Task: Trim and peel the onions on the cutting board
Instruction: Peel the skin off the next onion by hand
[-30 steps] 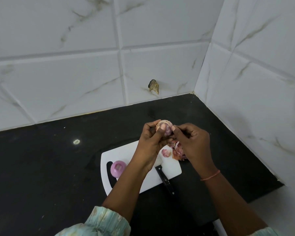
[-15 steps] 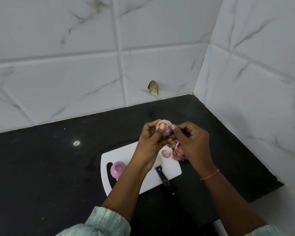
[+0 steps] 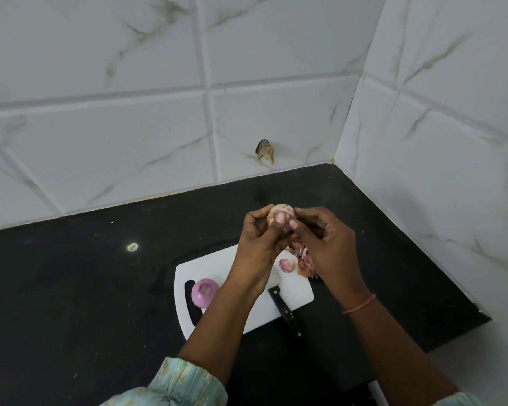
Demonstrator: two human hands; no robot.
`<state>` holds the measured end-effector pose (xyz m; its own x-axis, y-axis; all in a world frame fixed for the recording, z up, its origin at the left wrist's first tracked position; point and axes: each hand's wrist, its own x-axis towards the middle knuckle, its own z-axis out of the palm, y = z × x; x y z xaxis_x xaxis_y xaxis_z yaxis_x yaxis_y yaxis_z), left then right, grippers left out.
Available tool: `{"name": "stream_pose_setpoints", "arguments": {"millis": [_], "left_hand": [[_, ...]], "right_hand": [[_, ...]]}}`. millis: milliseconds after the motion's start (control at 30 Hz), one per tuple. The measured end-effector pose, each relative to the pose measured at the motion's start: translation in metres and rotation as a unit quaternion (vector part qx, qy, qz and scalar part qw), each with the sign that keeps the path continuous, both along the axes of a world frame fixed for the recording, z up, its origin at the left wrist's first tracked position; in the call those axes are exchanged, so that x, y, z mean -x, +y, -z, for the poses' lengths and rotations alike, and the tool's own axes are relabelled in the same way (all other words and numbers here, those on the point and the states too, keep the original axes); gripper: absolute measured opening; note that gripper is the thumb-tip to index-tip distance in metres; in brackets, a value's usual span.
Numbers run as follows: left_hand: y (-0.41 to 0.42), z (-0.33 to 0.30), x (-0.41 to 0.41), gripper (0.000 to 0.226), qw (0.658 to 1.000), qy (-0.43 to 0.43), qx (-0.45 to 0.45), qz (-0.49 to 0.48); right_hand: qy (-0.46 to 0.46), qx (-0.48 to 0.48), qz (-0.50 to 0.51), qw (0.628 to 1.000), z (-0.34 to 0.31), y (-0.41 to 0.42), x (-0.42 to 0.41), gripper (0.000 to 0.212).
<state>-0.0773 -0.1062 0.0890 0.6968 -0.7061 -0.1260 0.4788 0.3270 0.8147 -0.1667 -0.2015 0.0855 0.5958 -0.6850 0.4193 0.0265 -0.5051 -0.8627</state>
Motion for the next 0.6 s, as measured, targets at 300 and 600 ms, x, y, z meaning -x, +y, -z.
{"name": "stream_pose_setpoints", "arguments": {"millis": [300,600], "left_hand": [[0.000,0.002,0.000,0.053,1.000,-0.018,-0.002,-0.024],[-0.002,0.001,0.000,0.043,0.999,-0.004,-0.026,-0.019]], "right_hand": [[0.019,0.050,0.018,0.998,-0.001,-0.004,-0.001,0.006],[0.157,0.201,-0.034,0.966,0.000,-0.020,-0.003,0.016]]}}
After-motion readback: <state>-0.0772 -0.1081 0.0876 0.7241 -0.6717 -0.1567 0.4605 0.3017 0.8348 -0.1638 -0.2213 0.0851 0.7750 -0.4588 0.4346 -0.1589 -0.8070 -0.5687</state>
